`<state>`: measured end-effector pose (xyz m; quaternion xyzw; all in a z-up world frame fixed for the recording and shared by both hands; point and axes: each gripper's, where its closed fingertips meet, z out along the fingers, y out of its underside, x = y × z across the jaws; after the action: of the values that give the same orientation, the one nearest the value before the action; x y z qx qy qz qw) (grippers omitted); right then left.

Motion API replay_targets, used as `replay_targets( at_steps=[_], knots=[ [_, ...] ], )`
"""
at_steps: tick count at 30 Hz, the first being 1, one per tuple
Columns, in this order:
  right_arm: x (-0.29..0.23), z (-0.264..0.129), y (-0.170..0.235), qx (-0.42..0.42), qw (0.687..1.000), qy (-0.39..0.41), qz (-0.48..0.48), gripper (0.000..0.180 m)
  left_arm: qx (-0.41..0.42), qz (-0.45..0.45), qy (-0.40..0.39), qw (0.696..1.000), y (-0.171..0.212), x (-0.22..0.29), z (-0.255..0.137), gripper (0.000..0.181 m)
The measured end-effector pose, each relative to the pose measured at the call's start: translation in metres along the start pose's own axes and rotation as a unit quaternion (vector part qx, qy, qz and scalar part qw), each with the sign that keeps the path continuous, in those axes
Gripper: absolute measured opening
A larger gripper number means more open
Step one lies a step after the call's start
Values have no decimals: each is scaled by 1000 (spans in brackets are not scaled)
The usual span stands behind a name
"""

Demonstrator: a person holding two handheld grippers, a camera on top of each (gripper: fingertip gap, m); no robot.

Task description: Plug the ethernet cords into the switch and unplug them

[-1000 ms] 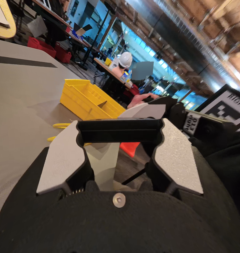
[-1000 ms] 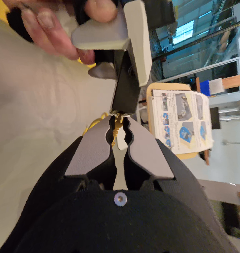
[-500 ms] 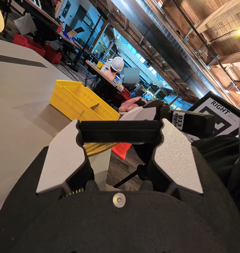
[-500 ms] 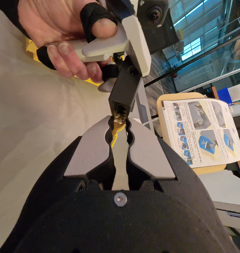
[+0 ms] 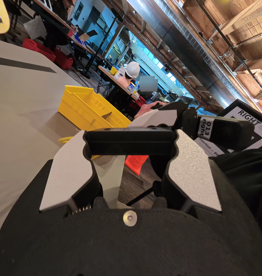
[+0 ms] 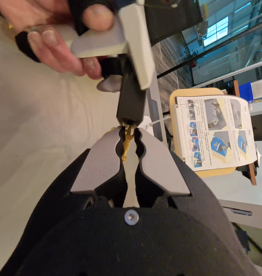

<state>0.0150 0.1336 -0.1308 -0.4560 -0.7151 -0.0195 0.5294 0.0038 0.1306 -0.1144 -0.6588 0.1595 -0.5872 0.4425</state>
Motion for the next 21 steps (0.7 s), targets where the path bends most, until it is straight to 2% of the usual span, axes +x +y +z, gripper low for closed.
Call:
replay_targets(
  at_steps=[5, 8, 13, 16, 21],
  knots=[
    [17, 1, -3, -1, 1000, 28, 14, 12, 19, 43, -34, 998, -8, 2, -1, 104],
    [10, 4, -10, 7, 1000, 22, -9, 11, 31, -9, -10, 999, -17, 1, -7, 103],
    [10, -5, -13, 24, 1000, -2, -19, 11, 9, 0, 25, 1000, -11, 9, -6, 104],
    [15, -10, -11, 28, 1000, 2, 10, 12, 12, 29, 8, 999, -13, 13, -3, 103],
    [18, -1, -3, -53, 997, 45, -35, 12, 14, 94, -84, 992, -11, 7, -3, 103]
  ],
)
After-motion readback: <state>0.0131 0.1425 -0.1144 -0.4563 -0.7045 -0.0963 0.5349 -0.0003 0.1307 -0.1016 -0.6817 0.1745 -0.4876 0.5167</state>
